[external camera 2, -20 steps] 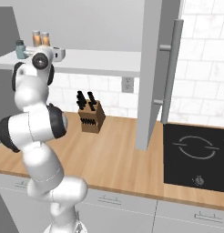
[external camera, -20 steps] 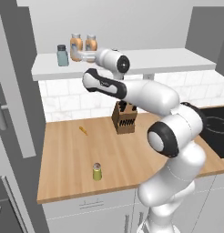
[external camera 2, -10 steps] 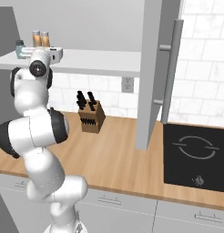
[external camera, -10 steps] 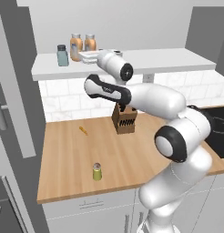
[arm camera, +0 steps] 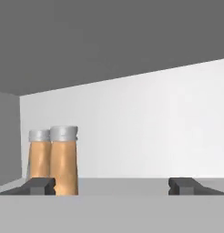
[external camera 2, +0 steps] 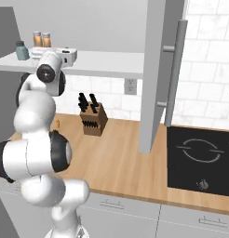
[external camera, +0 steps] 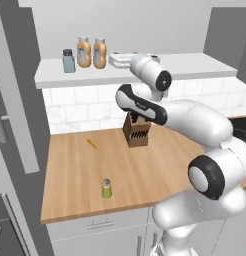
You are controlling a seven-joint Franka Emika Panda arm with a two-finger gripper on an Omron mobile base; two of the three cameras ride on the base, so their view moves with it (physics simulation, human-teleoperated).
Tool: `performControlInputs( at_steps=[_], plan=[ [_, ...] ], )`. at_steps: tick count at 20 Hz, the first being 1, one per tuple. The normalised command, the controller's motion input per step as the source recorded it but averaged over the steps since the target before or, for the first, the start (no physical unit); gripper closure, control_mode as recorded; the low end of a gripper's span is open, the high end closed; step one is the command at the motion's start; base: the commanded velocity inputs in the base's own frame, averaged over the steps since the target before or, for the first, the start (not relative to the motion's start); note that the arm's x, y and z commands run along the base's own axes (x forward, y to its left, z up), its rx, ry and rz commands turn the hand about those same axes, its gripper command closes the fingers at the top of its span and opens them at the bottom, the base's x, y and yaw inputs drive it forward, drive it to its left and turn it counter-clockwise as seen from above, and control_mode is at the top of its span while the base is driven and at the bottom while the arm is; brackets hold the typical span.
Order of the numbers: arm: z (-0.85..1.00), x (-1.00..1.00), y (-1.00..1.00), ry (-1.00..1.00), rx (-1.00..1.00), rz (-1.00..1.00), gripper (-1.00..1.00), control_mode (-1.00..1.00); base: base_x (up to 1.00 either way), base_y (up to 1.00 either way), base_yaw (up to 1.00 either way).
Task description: Put the shaker and condiment bottle from the counter next to their counterparts in the cabinet.
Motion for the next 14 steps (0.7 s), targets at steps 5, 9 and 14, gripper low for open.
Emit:
performControlInputs(
  at_steps=[5,9,14],
  plan=[
    [0.03,-1.0,-0.39,0.07,0.11,-0.19,-1.0,-1.0,0.0,0.0,0.0],
    [0.28,-0.96,-0.2,0.18,0.13,-0.15,-1.0,-1.0,0.0,0.0,0.0],
    [0.2,-0.83,-0.05,0.33,0.11,-0.09,-1.0,-1.0,0.0,0.0,0.0]
  ],
)
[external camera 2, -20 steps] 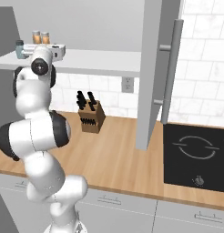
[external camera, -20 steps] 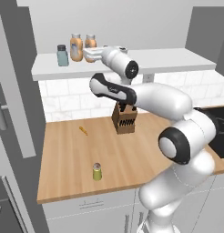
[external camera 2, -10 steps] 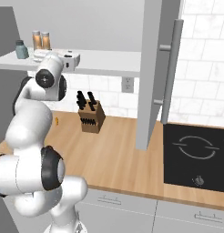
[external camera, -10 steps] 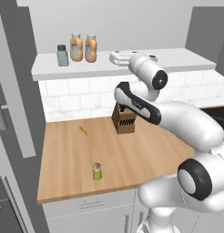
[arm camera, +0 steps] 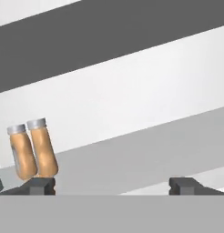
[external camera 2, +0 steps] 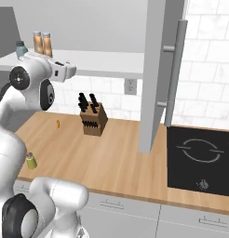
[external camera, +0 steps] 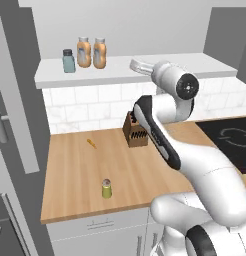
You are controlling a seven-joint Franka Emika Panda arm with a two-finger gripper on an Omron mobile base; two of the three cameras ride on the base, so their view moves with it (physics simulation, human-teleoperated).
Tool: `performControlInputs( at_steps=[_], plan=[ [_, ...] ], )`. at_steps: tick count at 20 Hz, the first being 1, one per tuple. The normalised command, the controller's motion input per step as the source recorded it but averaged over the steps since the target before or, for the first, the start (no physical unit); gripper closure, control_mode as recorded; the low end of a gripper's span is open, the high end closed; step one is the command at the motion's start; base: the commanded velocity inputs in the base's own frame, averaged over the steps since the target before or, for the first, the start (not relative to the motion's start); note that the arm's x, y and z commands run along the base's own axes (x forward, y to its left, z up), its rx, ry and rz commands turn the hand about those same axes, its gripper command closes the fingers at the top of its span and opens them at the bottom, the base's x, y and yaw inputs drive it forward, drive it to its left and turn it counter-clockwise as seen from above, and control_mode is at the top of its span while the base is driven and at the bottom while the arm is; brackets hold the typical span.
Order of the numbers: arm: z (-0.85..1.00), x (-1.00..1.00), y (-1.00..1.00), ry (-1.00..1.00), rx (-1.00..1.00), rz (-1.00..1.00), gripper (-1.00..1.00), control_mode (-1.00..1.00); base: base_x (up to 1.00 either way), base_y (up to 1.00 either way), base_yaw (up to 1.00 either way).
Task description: Put the shaker and condiment bottle from the counter next to their counterparts in the cabinet.
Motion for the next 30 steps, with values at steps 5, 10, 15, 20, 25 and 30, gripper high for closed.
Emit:
performControlInputs(
  at_steps=[5,10,15,20,25,30],
  plan=[
    [0.02,-0.73,-0.01,0.5,0.09,-0.02,-1.0,-1.0,0.0,0.0,0.0],
    [-0.23,-0.83,-0.1,0.51,0.1,0.0,-1.0,-1.0,0.0,0.0,0.0],
    [-0.62,-0.29,-0.08,0.75,0.11,0.0,-1.0,-1.0,0.0,0.0,0.0],
    [-0.87,-0.05,-0.06,0.59,0.07,0.02,-1.0,-1.0,0.0,0.0,0.0],
    [-0.32,-0.29,0.02,-0.04,0.05,0.04,-1.0,-1.0,0.0,0.0,0.0],
    [-0.73,-0.55,0.0,-0.48,0.17,0.28,-1.0,-1.0,0.0,0.0,0.0]
  ],
)
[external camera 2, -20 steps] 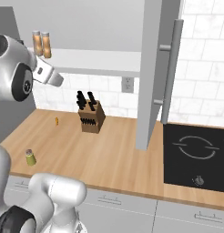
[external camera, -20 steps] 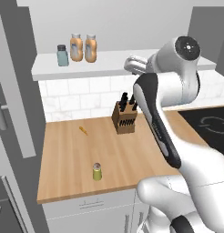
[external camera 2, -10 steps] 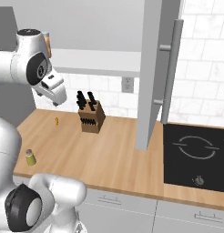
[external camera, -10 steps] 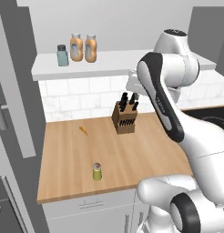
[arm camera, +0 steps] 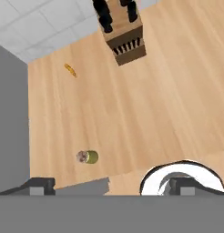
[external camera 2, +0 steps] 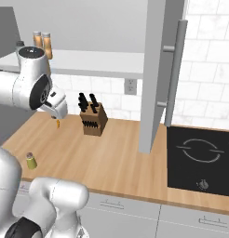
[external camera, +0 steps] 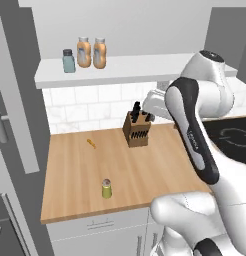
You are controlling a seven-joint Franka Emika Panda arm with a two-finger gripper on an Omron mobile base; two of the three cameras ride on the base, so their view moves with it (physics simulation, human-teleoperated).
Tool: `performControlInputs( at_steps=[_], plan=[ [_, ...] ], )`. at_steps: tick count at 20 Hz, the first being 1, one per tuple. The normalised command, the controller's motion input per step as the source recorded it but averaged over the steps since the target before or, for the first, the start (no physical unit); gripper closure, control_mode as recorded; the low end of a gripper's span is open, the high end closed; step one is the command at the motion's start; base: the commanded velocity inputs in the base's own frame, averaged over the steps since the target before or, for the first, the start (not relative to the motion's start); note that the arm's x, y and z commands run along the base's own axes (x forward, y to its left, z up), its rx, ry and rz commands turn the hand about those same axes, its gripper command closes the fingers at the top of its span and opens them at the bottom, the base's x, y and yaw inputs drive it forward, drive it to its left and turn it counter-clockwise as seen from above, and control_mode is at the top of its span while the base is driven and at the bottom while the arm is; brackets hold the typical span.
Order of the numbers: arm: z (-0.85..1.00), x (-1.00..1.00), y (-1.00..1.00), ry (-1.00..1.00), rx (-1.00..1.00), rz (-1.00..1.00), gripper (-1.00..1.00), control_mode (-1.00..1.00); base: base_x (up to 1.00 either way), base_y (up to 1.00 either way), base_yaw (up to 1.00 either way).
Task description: Put the shaker and condiment bottle from the counter next to their counterparts in the cabinet.
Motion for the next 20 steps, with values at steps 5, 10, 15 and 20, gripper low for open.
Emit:
performControlInputs(
  at_steps=[5,10,15,20],
  plan=[
    [-1.0,-0.37,0.0,-0.49,0.18,0.38,-1.0,-1.0,0.0,0.0,0.0],
    [-0.79,-0.04,0.0,-0.29,0.21,0.44,-1.0,-1.0,0.0,0.0,0.0],
    [-0.48,0.22,0.02,-0.04,0.15,0.47,-1.0,-1.0,0.0,0.0,0.0],
    [-0.57,0.25,0.03,-0.03,0.0,0.5,-1.0,-1.0,0.0,0.0,0.0]
  ],
)
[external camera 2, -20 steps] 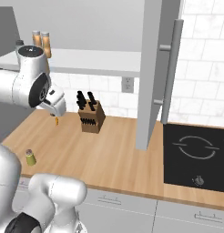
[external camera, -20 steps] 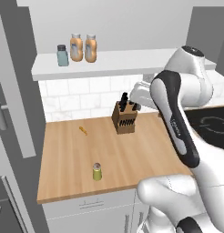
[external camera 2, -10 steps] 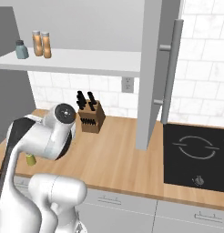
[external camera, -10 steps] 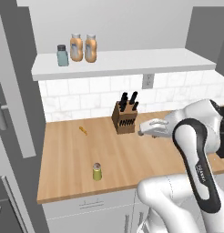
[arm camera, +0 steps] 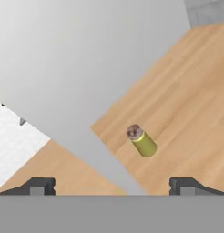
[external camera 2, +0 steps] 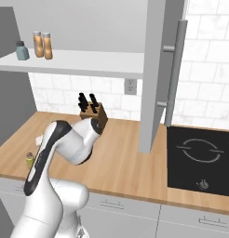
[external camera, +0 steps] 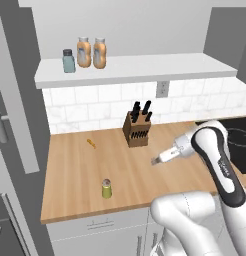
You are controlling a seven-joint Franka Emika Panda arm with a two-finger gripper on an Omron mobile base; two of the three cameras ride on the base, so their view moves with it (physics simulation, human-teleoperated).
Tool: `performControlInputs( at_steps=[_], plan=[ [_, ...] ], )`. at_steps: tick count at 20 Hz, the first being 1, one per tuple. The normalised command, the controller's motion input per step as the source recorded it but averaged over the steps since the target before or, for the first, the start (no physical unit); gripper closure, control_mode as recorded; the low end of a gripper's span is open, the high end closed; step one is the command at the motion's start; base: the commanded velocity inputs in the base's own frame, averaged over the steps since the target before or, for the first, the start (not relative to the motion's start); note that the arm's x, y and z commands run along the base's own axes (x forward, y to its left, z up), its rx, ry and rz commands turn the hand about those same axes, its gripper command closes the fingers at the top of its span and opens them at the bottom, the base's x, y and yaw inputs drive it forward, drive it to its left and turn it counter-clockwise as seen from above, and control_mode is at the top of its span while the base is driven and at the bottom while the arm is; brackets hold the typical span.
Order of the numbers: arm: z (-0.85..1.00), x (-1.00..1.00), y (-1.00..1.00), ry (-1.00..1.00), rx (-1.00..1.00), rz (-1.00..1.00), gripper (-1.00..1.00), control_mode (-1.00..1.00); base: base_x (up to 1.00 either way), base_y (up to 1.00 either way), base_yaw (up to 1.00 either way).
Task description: Put the shaker and condiment bottle from the counter next to their counterparts in the cabinet.
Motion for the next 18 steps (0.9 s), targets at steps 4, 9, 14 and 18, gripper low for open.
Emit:
performControlInputs(
  at_steps=[4,9,14,18],
  plan=[
    [-0.49,0.08,0.03,-0.06,0.0,0.45,-1.0,-1.0,0.0,0.0,0.0],
    [-0.48,-0.31,-0.03,-0.37,0.07,0.29,-1.0,-1.0,0.0,0.0,0.0],
    [-0.3,-0.22,0.25,-0.14,0.05,0.19,-1.0,-1.0,0.0,0.0,0.0],
    [-0.22,-0.04,0.68,-0.23,0.07,0.0,-1.0,-1.0,0.0,0.0,0.0]
  ],
)
